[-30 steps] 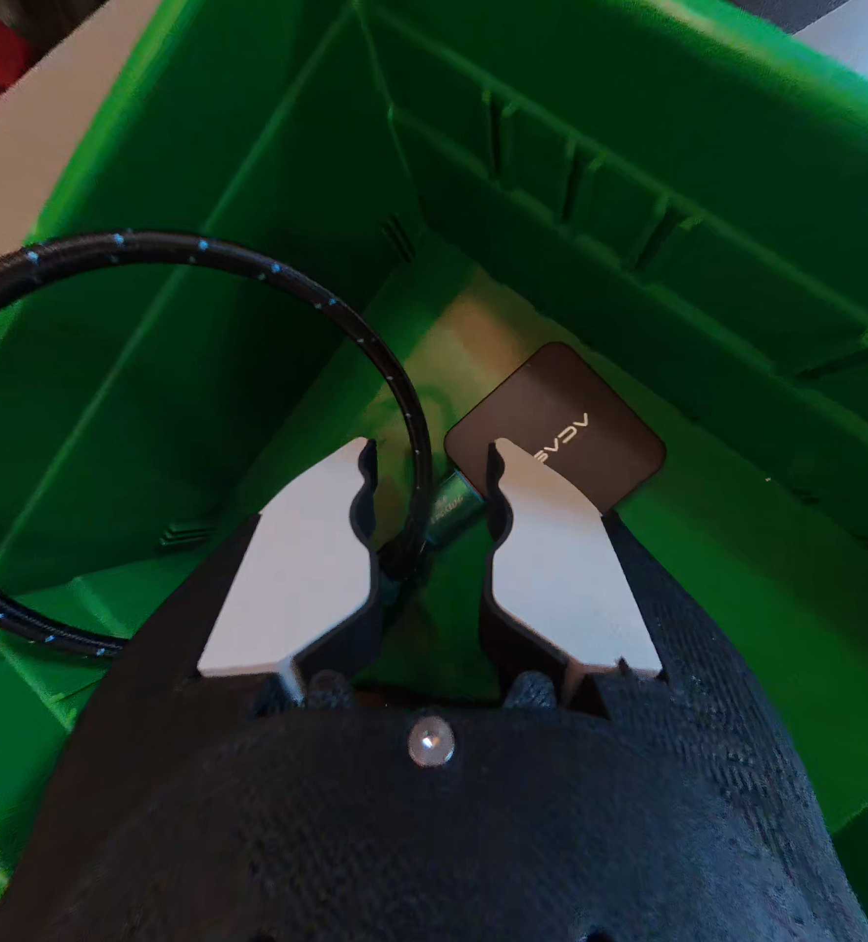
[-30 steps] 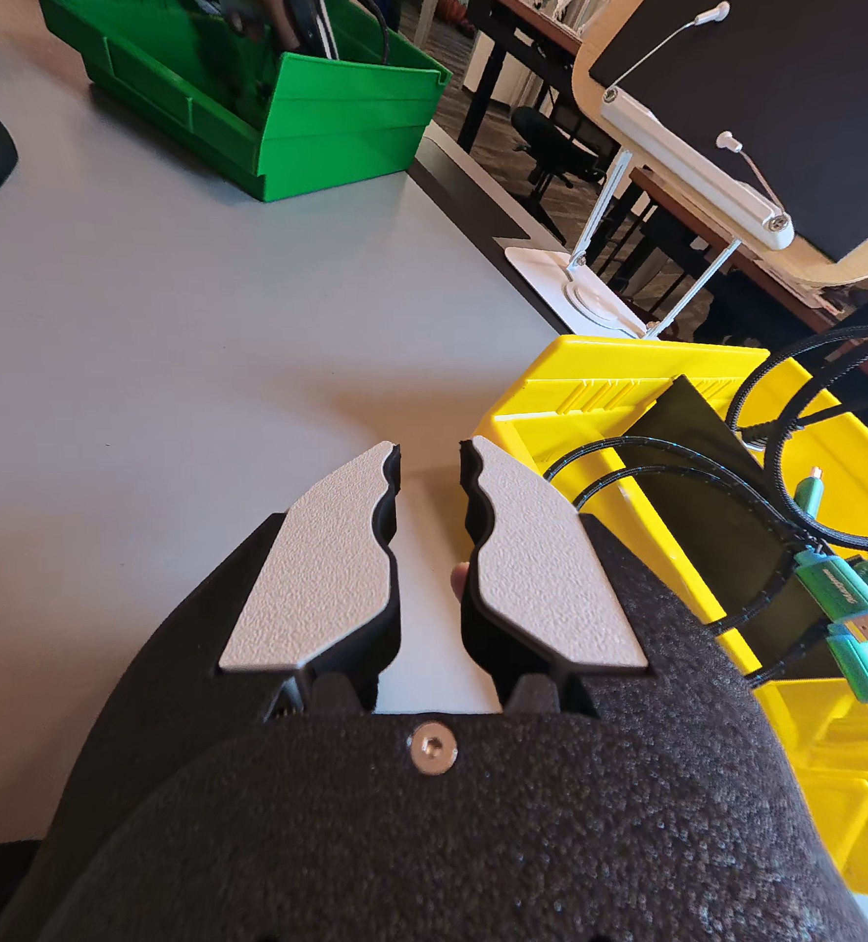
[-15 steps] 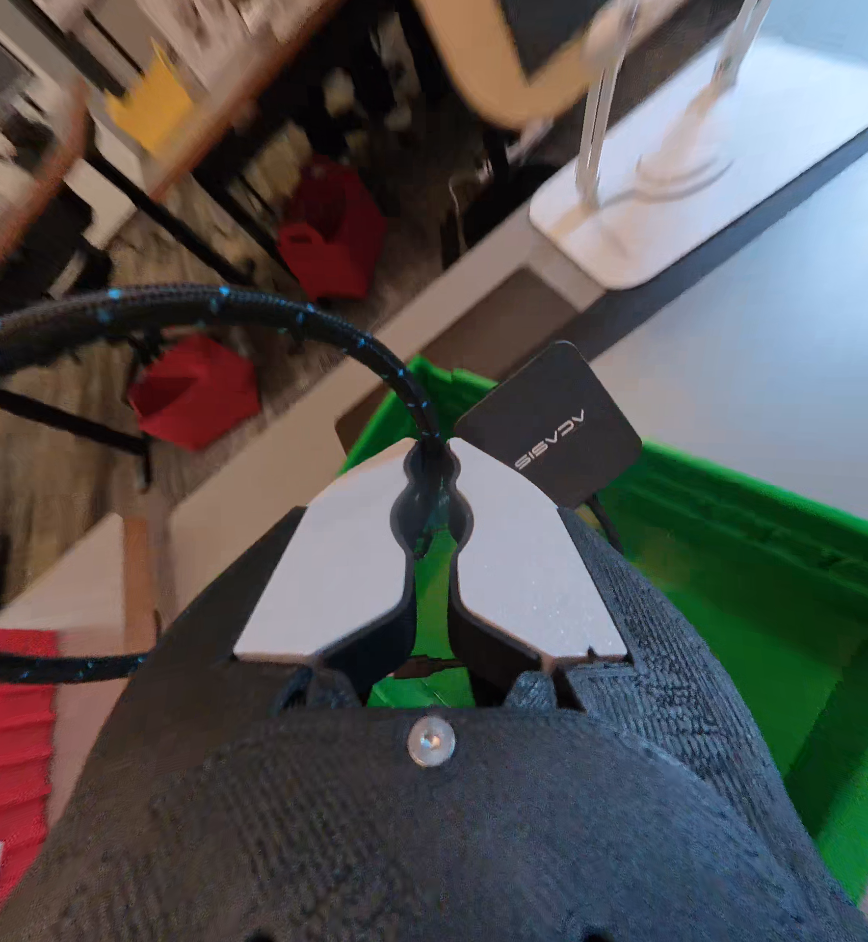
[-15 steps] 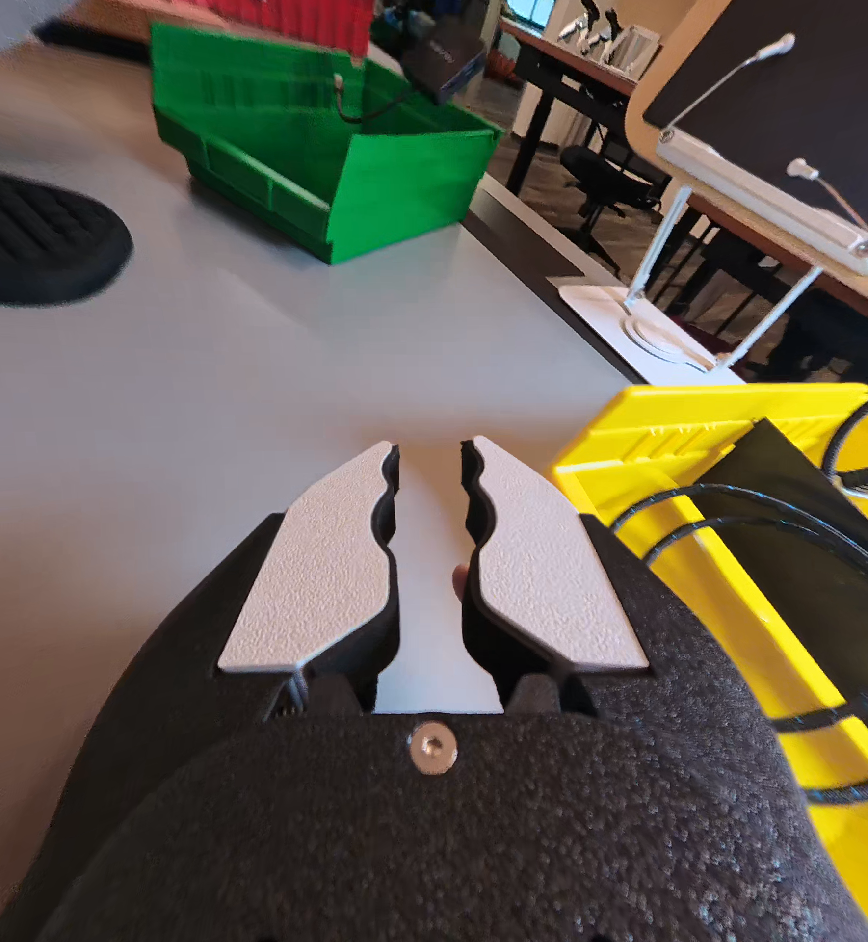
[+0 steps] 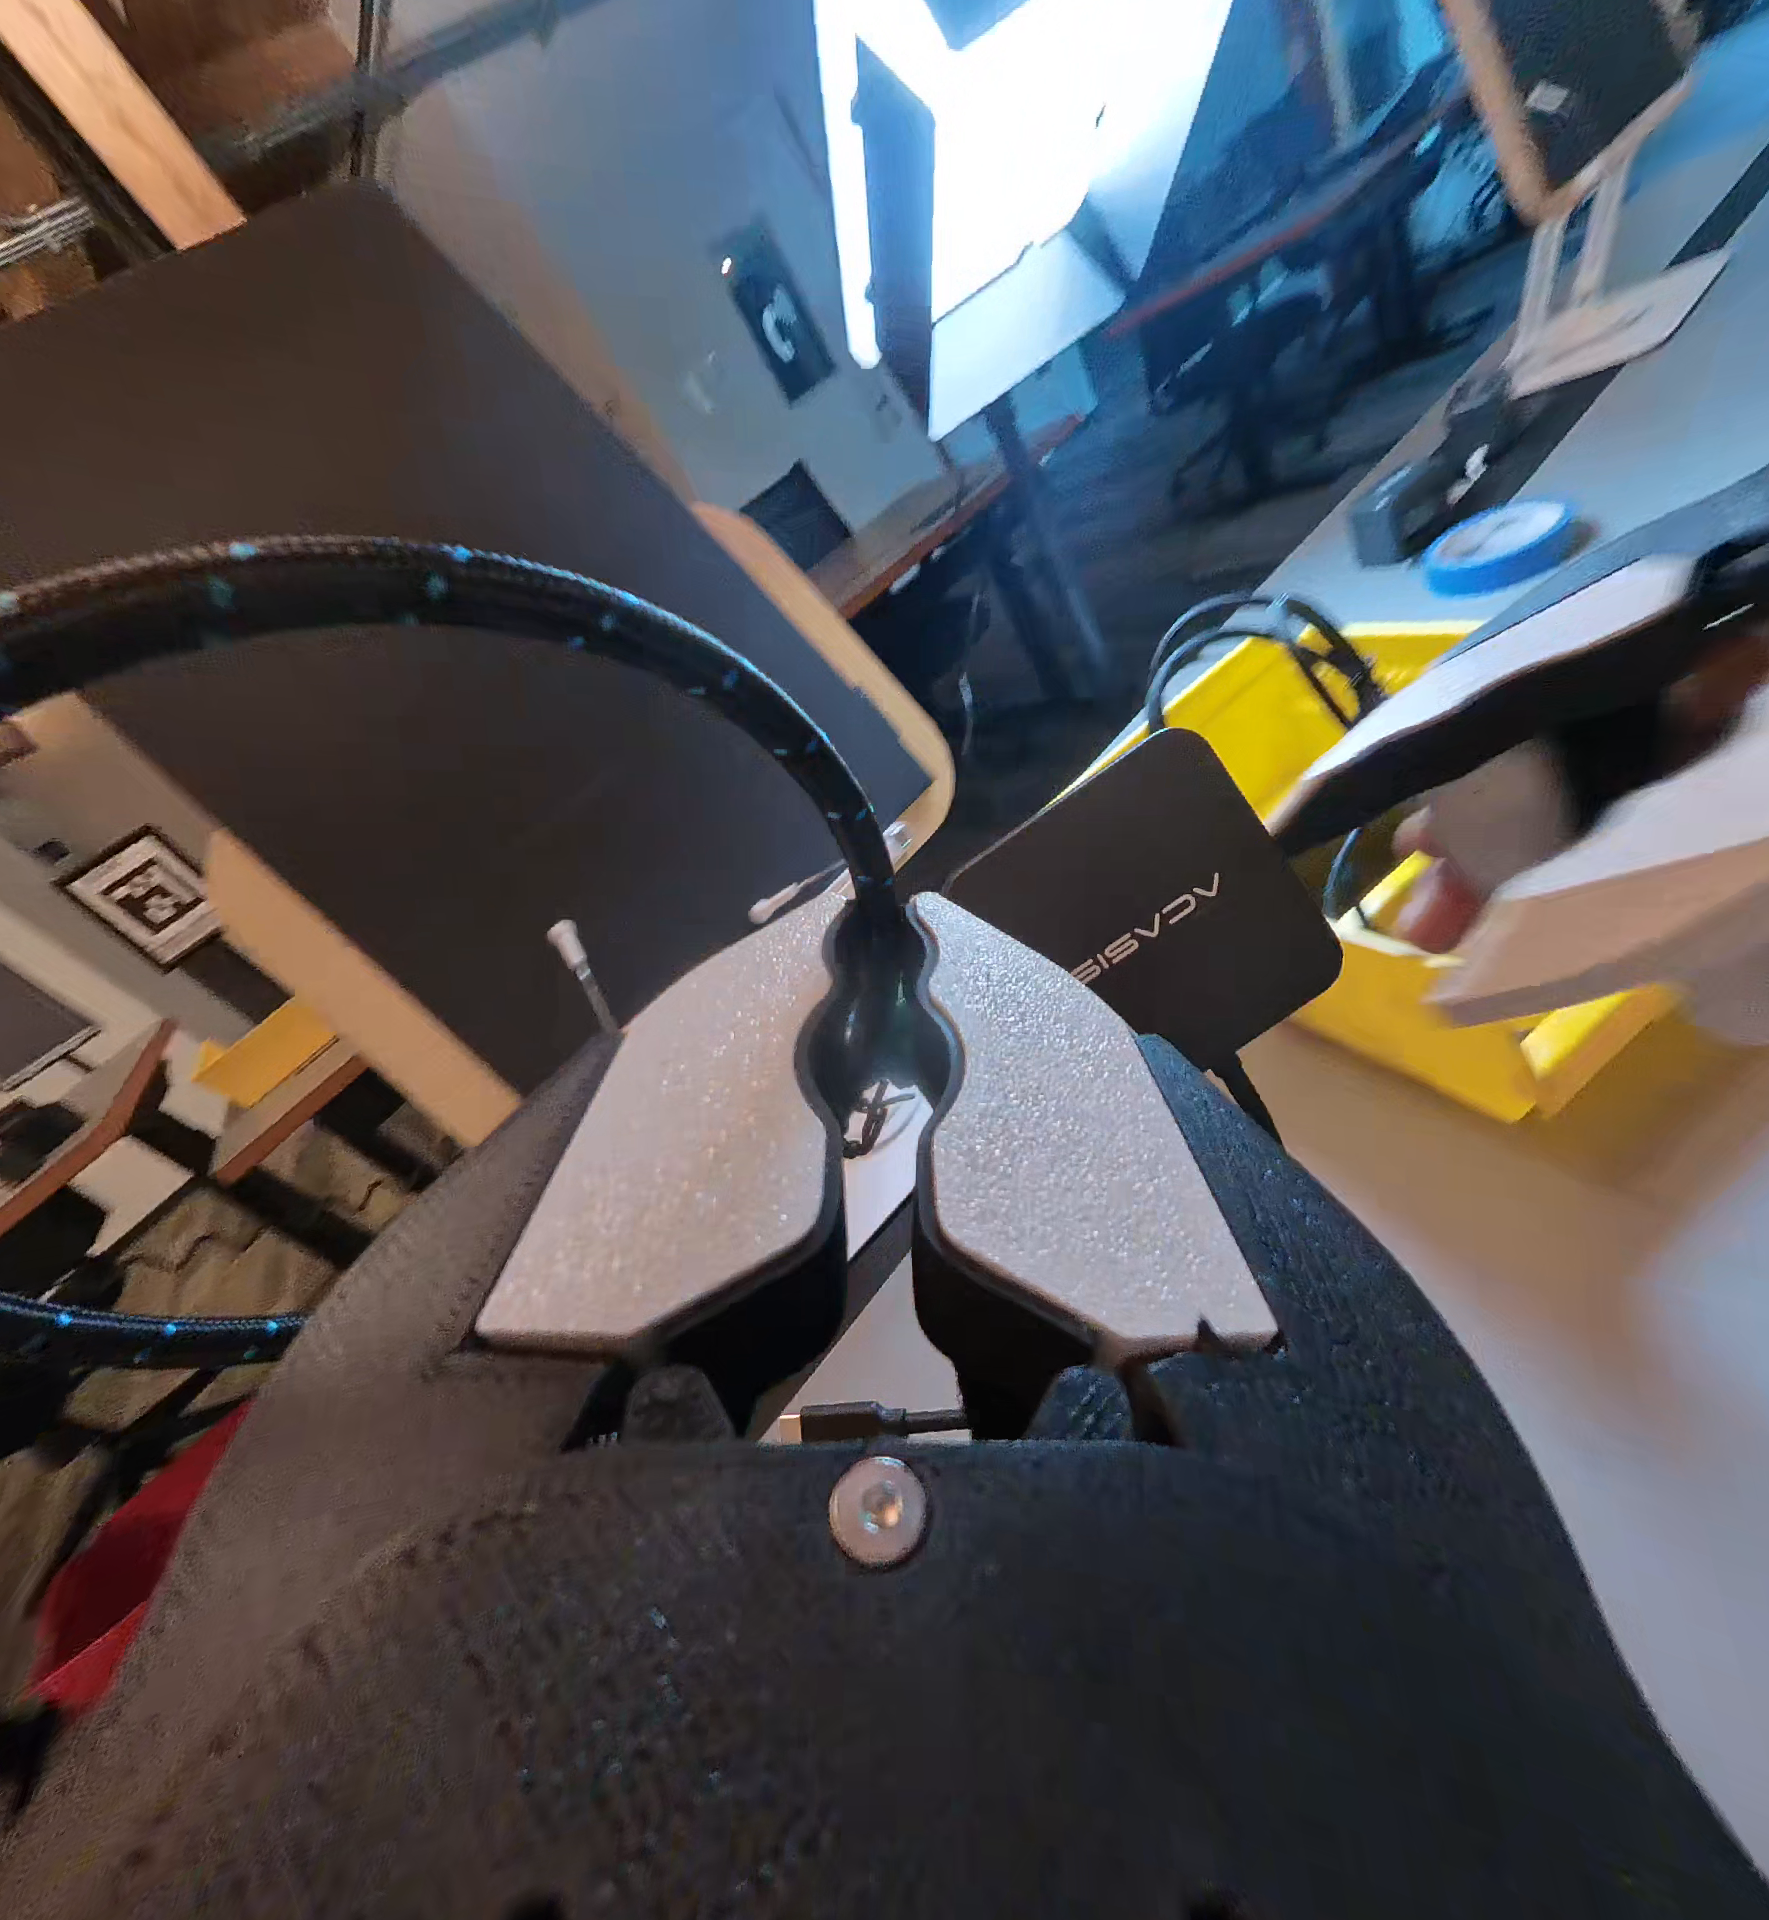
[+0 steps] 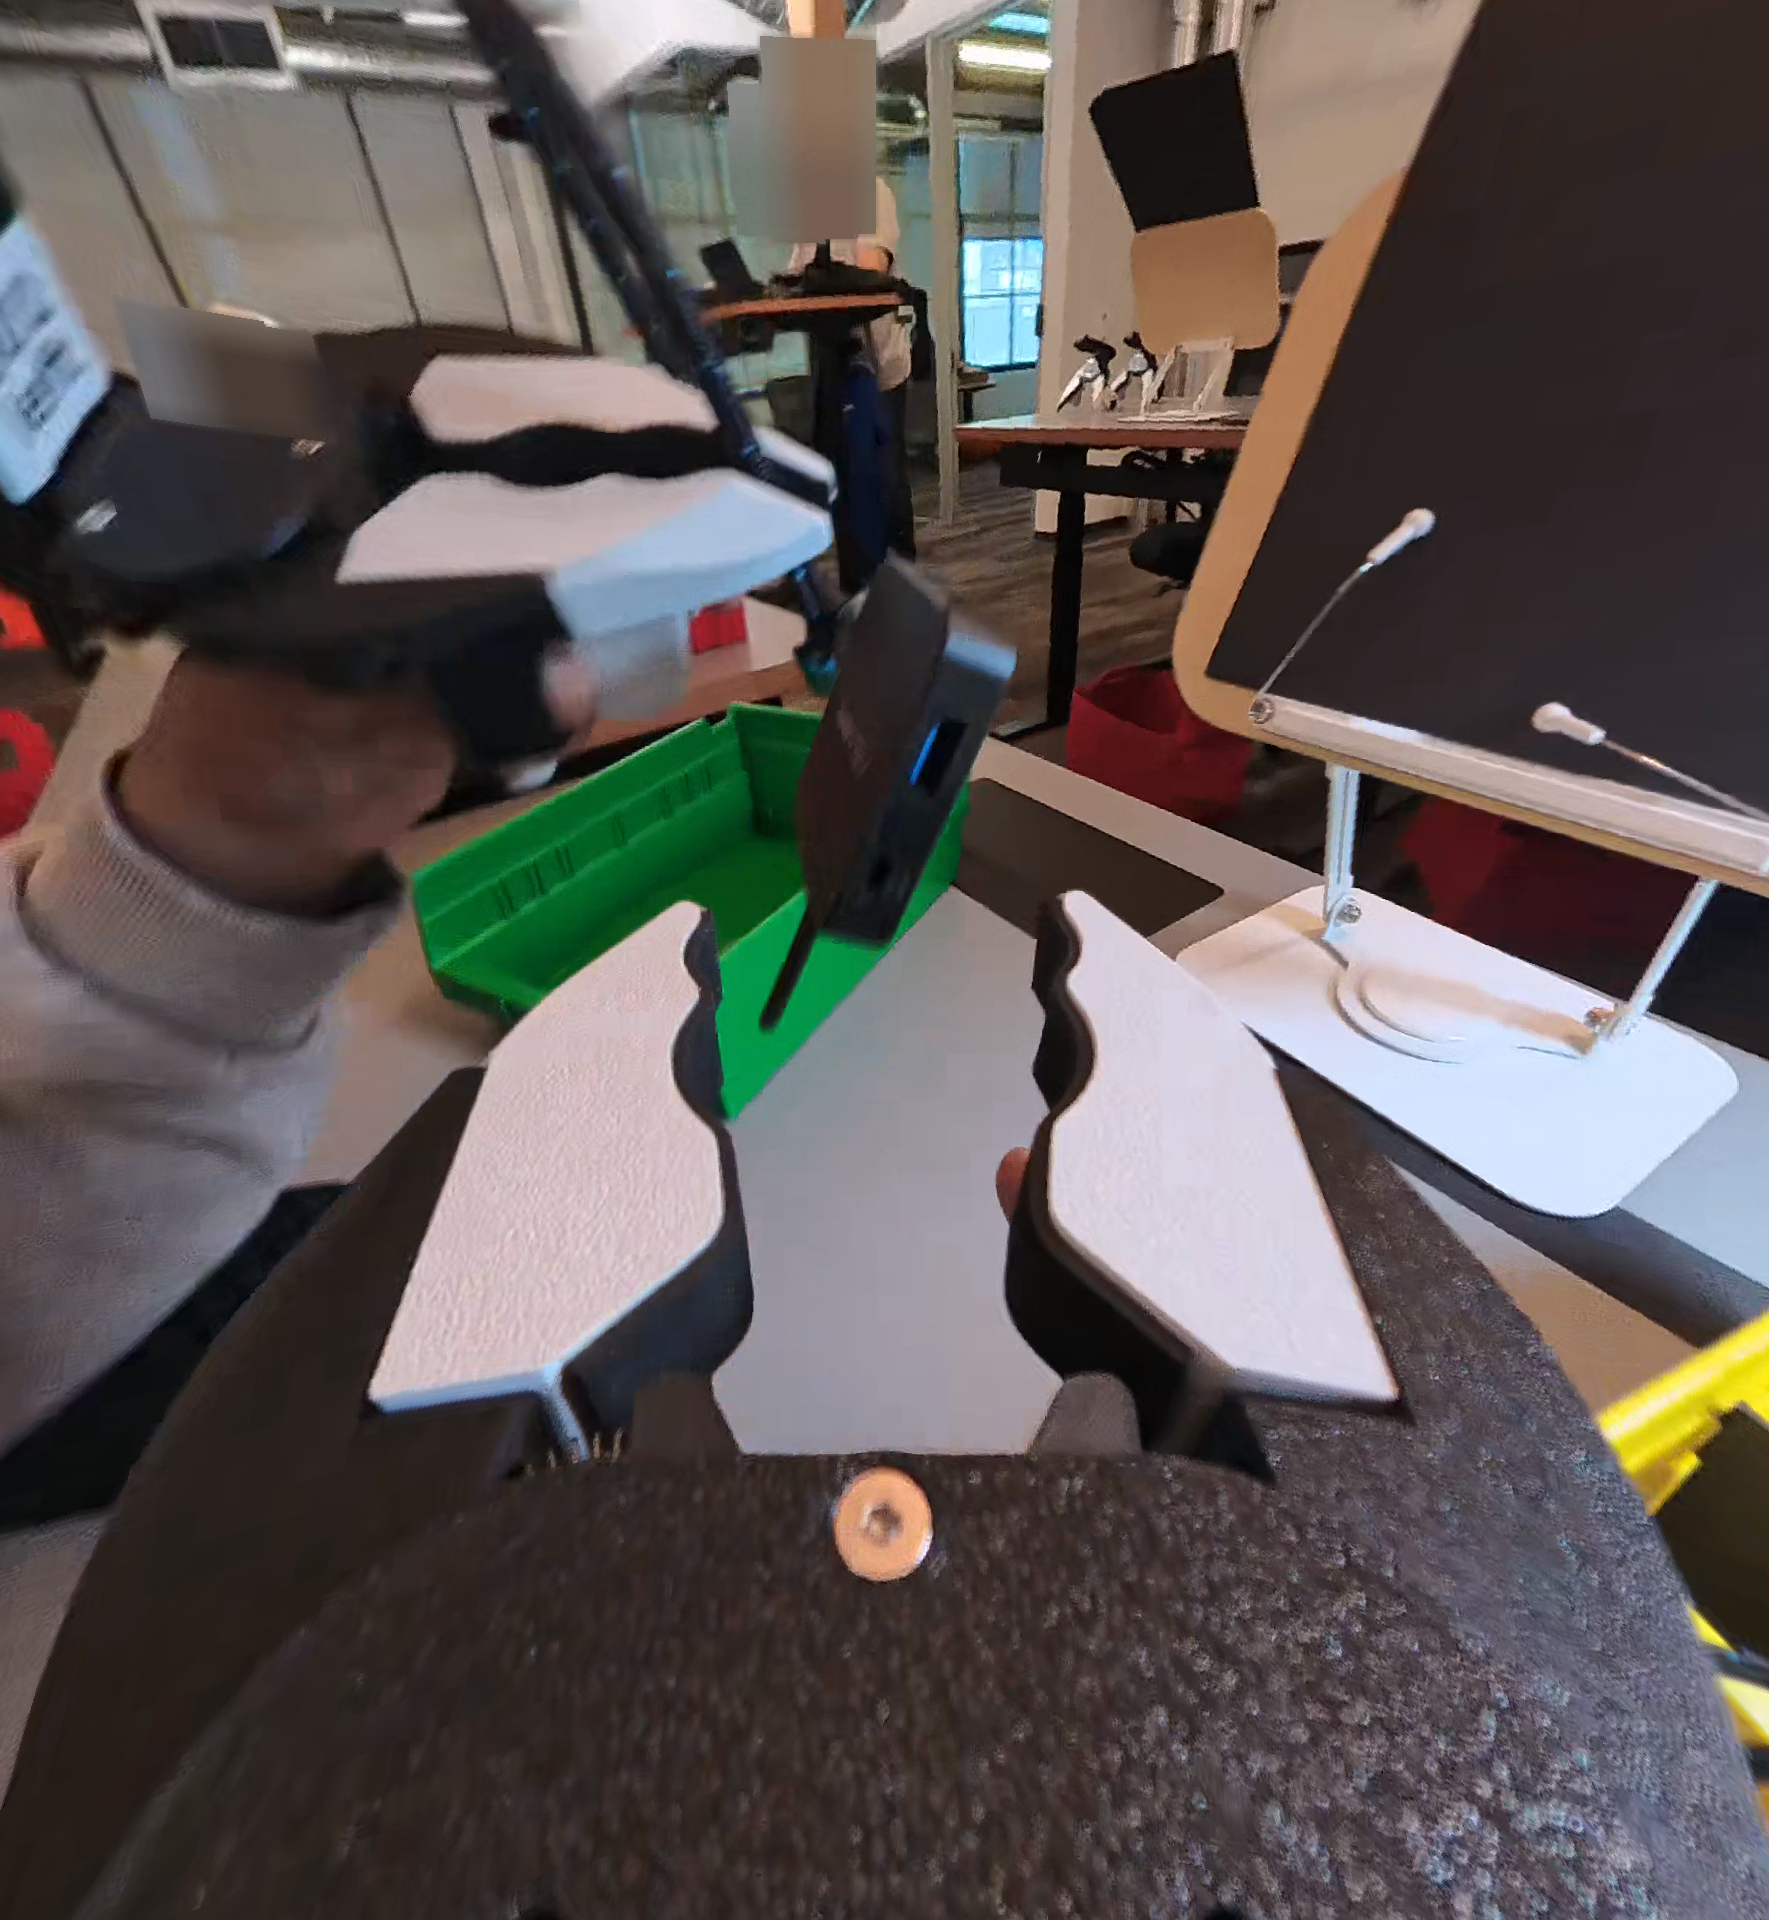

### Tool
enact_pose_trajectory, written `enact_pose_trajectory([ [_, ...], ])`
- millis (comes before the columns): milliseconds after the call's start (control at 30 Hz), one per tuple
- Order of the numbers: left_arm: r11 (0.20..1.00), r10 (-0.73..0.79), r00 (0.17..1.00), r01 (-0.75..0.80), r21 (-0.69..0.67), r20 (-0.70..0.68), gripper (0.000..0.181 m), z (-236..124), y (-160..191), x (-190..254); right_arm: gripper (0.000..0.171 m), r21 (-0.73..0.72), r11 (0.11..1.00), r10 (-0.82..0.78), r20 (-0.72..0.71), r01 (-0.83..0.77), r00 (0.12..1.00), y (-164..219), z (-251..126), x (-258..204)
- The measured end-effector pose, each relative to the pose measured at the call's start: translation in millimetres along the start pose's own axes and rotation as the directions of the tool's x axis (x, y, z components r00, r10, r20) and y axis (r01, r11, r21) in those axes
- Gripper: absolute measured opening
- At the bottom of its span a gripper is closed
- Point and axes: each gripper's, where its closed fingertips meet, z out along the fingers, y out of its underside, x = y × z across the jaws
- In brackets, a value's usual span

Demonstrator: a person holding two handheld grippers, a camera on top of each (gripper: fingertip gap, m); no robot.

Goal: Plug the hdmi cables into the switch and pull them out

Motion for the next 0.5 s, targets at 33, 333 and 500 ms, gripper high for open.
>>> enact_pose_trajectory([
  [33,1.000,-0.019,1.000,0.019,0.022,-0.014,0.007,7,-4,7,0.054,0.009,1.000,0.024,-0.005,-0.024,1.000,-3,6,8],
  [333,0.965,-0.260,0.901,0.256,-0.057,-0.349,0.017,10,30,45,0.014,-0.032,0.999,-0.040,0.054,0.041,0.998,-9,-17,50],
  [500,0.964,-0.218,0.900,0.259,0.059,-0.378,0.014,-18,3,32,0.014,-0.047,0.966,-0.256,-0.074,0.253,0.964,-36,-64,67],
])
